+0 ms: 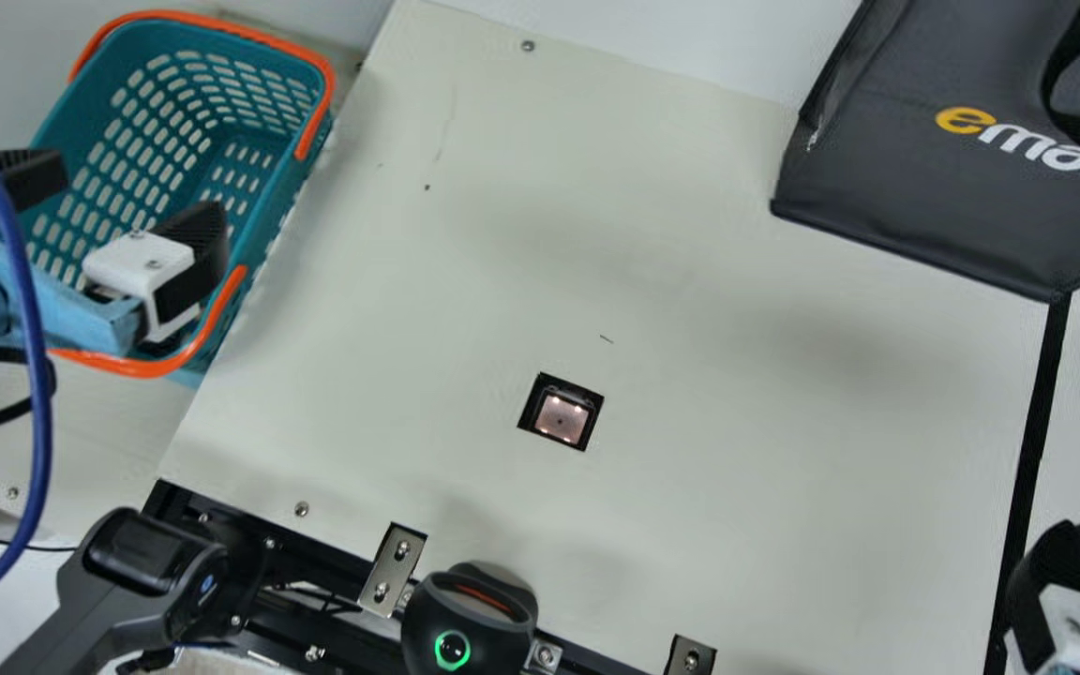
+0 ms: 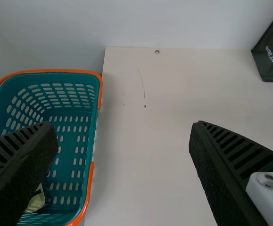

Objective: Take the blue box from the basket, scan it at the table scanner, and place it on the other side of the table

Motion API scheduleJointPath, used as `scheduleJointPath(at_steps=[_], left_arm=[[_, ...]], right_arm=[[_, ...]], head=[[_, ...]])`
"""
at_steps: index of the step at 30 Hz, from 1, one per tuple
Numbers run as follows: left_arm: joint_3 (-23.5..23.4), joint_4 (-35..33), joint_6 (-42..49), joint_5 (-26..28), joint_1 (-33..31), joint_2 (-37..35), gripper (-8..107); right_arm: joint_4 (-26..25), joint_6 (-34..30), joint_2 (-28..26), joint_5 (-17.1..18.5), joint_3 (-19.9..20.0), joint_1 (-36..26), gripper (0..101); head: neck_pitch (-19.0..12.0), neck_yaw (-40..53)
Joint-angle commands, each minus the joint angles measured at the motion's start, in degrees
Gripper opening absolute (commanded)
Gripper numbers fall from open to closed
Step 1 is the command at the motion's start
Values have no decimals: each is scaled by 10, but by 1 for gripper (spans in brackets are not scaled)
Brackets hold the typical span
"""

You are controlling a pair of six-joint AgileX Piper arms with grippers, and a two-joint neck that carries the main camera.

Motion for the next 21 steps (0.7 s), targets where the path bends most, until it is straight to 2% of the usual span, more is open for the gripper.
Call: scheduleJointPath(at_steps=[1,15,21], left_arm=[[0,0,0,0,0,0,90],[0,0,-2,0,1,0,90],[0,8,-22,-5,28,5,90]], right_arm=[[0,0,0,0,0,0,95],[0,0,0,0,0,0,95],[0,0,0,0,0,0,95]], head=[[-17,1],[-17,1],[-17,1]])
